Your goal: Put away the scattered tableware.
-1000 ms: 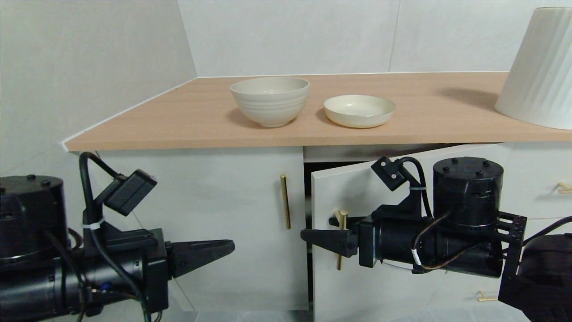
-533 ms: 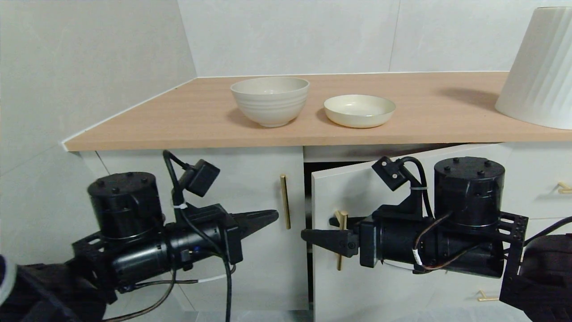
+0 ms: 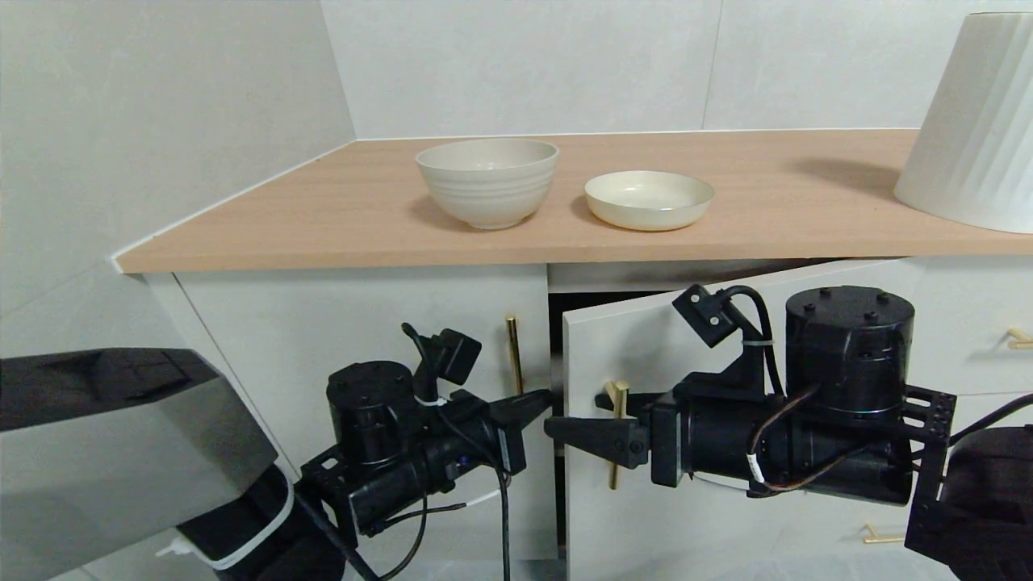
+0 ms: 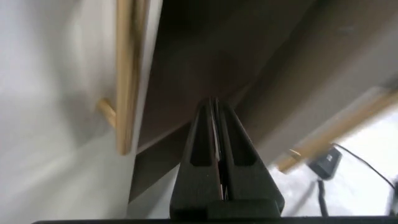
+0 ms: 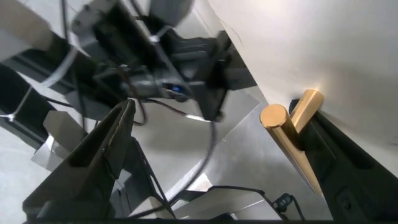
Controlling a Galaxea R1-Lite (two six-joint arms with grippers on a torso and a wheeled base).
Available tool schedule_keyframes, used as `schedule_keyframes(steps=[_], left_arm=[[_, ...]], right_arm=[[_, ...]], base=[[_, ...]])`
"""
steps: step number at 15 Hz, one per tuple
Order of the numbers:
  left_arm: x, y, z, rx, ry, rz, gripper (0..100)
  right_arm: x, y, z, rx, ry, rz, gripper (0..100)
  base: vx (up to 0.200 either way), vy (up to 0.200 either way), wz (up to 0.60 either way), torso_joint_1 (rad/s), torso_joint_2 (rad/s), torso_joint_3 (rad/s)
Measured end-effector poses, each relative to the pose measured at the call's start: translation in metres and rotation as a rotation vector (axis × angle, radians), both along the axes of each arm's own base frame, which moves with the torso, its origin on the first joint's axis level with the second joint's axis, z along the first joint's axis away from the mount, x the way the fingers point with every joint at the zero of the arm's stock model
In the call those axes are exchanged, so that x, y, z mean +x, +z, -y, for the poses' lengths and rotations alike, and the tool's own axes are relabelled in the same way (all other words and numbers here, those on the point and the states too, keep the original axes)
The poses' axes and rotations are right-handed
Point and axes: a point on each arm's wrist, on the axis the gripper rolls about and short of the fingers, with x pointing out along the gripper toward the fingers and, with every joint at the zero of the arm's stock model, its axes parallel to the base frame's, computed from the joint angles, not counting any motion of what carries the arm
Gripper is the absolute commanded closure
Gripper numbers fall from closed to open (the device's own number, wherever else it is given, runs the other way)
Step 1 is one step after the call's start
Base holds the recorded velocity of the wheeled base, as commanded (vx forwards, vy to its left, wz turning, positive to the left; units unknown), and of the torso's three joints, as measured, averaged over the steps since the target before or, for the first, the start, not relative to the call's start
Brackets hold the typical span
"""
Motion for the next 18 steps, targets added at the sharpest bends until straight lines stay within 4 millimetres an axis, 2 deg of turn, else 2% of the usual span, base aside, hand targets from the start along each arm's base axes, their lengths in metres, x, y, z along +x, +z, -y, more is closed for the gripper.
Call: schedule_keyframes(steps=[4, 8, 11, 15, 18], left_arm=[[0.001, -0.007, 0.015, -0.031, -0.006, 0.048, 100], [-0.003, -0.014, 0.021, -0.026, -0.026, 0.039, 100], [-0.007, -0.012, 0.027, -0.040, -0.044, 0.059, 100], [-0.010, -0.009, 0.031, -0.045, -0.062, 0.067, 100], [-0.010, -0.004, 0.032, -0.048, -0.072, 0.069, 100]], right_arm=[[-0.001, -0.003, 0.001, -0.011, 0.002, 0.002, 0], [-0.003, -0.007, 0.004, -0.026, -0.001, -0.004, 0], [-0.002, -0.009, 0.013, -0.051, -0.021, 0.014, 0], [-0.006, -0.001, 0.026, -0.039, -0.044, 0.035, 0], [-0.018, -0.010, 0.038, -0.064, -0.051, 0.008, 0]], base=[[0.000, 0.000, 0.00, 0.000, 0.00, 0.000], [0.000, 0.000, 0.00, 0.000, 0.00, 0.000], [0.000, 0.000, 0.00, 0.000, 0.00, 0.000], [0.000, 0.000, 0.00, 0.000, 0.00, 0.000], [0.000, 0.000, 0.00, 0.000, 0.00, 0.000]])
